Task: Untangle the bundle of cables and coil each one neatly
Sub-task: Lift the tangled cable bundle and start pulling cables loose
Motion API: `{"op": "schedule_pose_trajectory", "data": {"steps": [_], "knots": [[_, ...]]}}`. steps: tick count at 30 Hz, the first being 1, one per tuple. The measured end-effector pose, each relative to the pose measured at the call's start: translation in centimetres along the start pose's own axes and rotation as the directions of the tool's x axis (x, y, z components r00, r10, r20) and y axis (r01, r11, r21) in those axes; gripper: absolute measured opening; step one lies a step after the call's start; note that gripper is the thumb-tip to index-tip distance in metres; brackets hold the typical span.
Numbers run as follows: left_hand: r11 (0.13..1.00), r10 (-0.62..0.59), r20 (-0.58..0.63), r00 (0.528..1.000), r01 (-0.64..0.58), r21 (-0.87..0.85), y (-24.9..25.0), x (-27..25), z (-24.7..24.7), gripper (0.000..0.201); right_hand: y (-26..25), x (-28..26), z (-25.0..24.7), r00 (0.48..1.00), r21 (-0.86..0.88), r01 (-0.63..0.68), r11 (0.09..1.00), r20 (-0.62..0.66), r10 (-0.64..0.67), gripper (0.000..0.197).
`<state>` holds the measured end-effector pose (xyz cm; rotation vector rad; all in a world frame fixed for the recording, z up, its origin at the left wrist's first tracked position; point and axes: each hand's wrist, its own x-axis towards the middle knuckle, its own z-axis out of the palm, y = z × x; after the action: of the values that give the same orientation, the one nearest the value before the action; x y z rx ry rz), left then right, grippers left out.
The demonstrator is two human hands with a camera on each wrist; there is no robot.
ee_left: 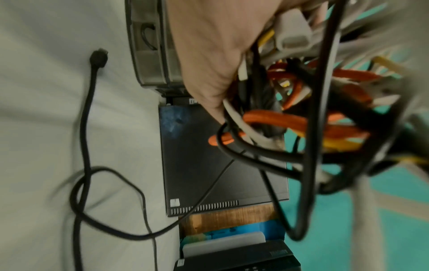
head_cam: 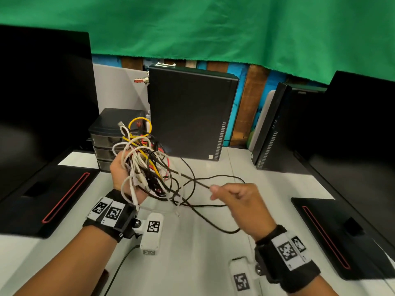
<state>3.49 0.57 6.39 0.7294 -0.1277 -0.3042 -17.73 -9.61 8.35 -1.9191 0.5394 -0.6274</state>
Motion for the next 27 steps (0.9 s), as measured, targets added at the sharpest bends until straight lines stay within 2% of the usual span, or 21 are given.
{"op": "schedule_pose_trajectory", "data": {"steps": [1, 2, 3, 4, 5, 6, 7, 8, 9, 10, 11, 13, 15, 17, 19, 21, 24, 27], "knots": [[1.0, 0.008, -0.067, 0.998, -0.008, 0.002, 0.6, 0.4, -0.3, 0.041, 0.7, 0.0, -1.1, 0.997, -0.047, 0.011, 0.999, -0.077, -0.015, 0.028], [0.999, -0.037, -0.109, 0.993, 0.039, 0.018, 0.8, 0.9, -0.6, 0.051, 1.5, 0.0, -2.3, 0.988, -0.097, -0.013, 0.995, -0.155, -0.003, 0.03], [0.992, -0.107, -0.085, 0.991, 0.1, -0.083, 1.1, 1.2, -0.9, 0.054, 2.6, 0.0, -3.6, 0.972, -0.157, -0.074, 0.985, -0.232, 0.036, 0.032], [0.985, -0.119, -0.083, 0.989, 0.107, -0.138, 1.2, 2.0, -1.5, 0.047, 4.1, 0.0, -4.9, 0.948, -0.217, -0.168, 0.962, -0.301, 0.097, 0.034], [0.973, -0.126, -0.047, 0.991, 0.114, -0.201, 1.4, 2.5, -1.6, 0.031, 5.4, 0.0, -6.0, 0.922, -0.281, -0.281, 0.917, -0.346, 0.177, 0.033], [0.959, -0.14, 0.004, 0.99, 0.136, -0.249, 1.3, 2.7, -1.7, 0.018, 6.9, 0.1, -6.7, 0.894, -0.348, -0.398, 0.849, -0.354, 0.274, 0.029], [0.946, -0.168, 0.091, 0.981, 0.187, -0.264, 0.9, 2.4, -1.4, 0.017, 7.8, 0.1, -6.8, 0.869, -0.44, -0.487, 0.755, -0.326, 0.372, 0.02], [0.94, -0.213, 0.19, 0.958, 0.254, -0.229, 0.6, 2.1, -1.2, 0.021, 8.3, 0.2, -6.4, 0.852, -0.549, -0.521, 0.653, -0.288, 0.438, 0.012], [0.939, -0.225, 0.256, 0.94, 0.28, -0.201, 0.4, 1.6, -0.9, 0.025, 8.2, 0.2, -5.7, 0.85, -0.644, -0.503, 0.576, -0.249, 0.464, 0.022], [0.94, -0.237, 0.297, 0.925, 0.295, -0.171, 0.3, 1.1, -0.5, 0.024, 8.1, 0.4, -4.7, 0.874, -0.69, -0.448, 0.568, -0.205, 0.441, 0.036], [0.936, -0.247, 0.336, 0.909, 0.314, -0.162, 0.1, 0.7, -0.2, 0.02, 7.4, 0.7, -3.7, 0.909, -0.689, -0.378, 0.618, -0.15, 0.389, 0.046], [0.925, -0.263, 0.371, 0.891, 0.342, -0.166, -0.2, 0.0, 0.3, 0.013, 5.4, 1.6, -1.5, 0.973, -0.595, -0.197, 0.779, -0.024, 0.228, 0.054], [0.936, -0.243, 0.362, 0.9, 0.315, -0.155, -0.4, -0.8, 0.7, 0.017, 3.6, 2.4, 0.7, 0.985, -0.408, -0.05, 0.912, 0.128, 0.112, 0.05], [0.942, -0.241, 0.364, 0.9, 0.307, -0.135, -0.6, -1.0, 0.7, 0.021, 2.6, 3.1, 2.4, 0.972, -0.211, 0.005, 0.978, 0.229, 0.045, 0.04], [0.943, -0.263, 0.373, 0.89, 0.318, -0.095, -0.7, -1.0, 0.3, 0.034, 1.8, 3.3, 3.2, 0.973, -0.051, 0.007, 0.999, 0.231, 0.005, 0.033], [0.949, -0.273, 0.334, 0.902, 0.309, -0.058, -0.9, -0.9, -0.1, 0.043, 1.6, 3.4, 3.4, 0.981, -0.01, 0.029, 1.0, 0.19, -0.027, 0.029], [0.948, -0.289, 0.324, 0.901, 0.315, -0.03, -0.9, -1.4, 0.1, 0.02, 1.2, 3.1, 3.4, 0.99, -0.038, 0.09, 0.995, 0.109, -0.085, 0.02], [0.949, -0.297, 0.345, 0.891, 0.315, 0.003, -0.7, -2.5, 1.3, 0.018, 0.5, 2.8, 3.4, 0.98, 0.048, 0.103, 0.994, 0.167, -0.109, 0.016]]}}
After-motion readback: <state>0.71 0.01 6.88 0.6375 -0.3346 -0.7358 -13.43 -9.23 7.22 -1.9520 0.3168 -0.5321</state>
